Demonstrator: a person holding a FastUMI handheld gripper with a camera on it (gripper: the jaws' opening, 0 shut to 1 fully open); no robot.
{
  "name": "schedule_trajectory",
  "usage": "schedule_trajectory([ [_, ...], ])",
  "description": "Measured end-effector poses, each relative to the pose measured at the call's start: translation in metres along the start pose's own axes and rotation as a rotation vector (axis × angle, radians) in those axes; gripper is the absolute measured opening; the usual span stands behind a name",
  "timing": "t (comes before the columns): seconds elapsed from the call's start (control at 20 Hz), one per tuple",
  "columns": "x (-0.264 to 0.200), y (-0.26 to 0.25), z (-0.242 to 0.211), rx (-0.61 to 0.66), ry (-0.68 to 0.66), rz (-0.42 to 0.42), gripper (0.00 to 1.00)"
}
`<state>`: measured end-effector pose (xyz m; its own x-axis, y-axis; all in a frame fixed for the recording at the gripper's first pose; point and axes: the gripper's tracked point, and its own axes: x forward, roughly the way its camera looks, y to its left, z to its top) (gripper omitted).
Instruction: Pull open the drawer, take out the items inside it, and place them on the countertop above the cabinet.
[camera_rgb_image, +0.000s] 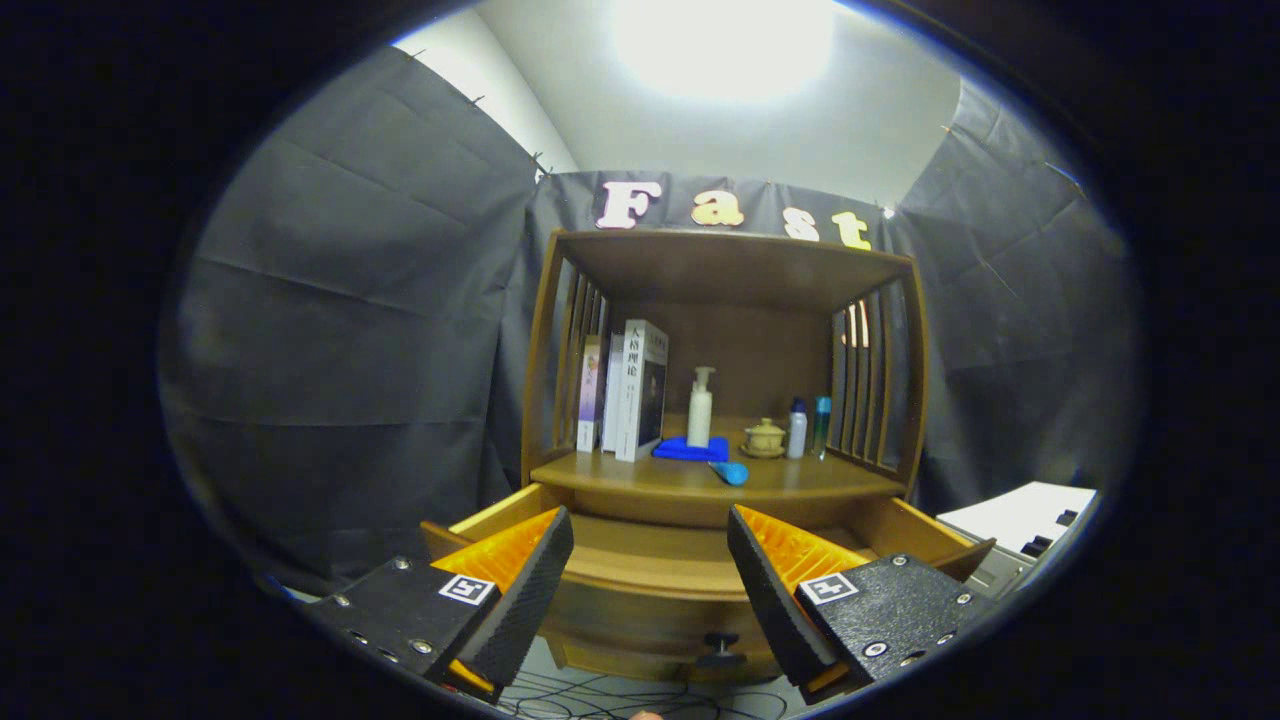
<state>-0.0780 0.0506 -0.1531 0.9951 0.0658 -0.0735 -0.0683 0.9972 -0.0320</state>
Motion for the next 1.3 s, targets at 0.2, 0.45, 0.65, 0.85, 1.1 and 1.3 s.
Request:
schedule_trajectory([
  [0.2,-0.010,-0.019,-0.036,0.021,0.050,-0.049,0.95],
  [0.45,0.000,-0.034,-0.074,0.032,0.111,-0.088,0.95],
  [0.65,0.010,-0.044,-0.092,0.020,0.140,-0.103,0.95],
  [0.85,0.024,-0.047,-0.101,0.043,0.153,-0.117,0.95],
  [1.1,0.027,-0.050,-0.104,0.059,0.158,-0.142,0.95],
  [1.3,0.035,-0.051,-0.104,0.054,0.166,-0.126,0.95],
])
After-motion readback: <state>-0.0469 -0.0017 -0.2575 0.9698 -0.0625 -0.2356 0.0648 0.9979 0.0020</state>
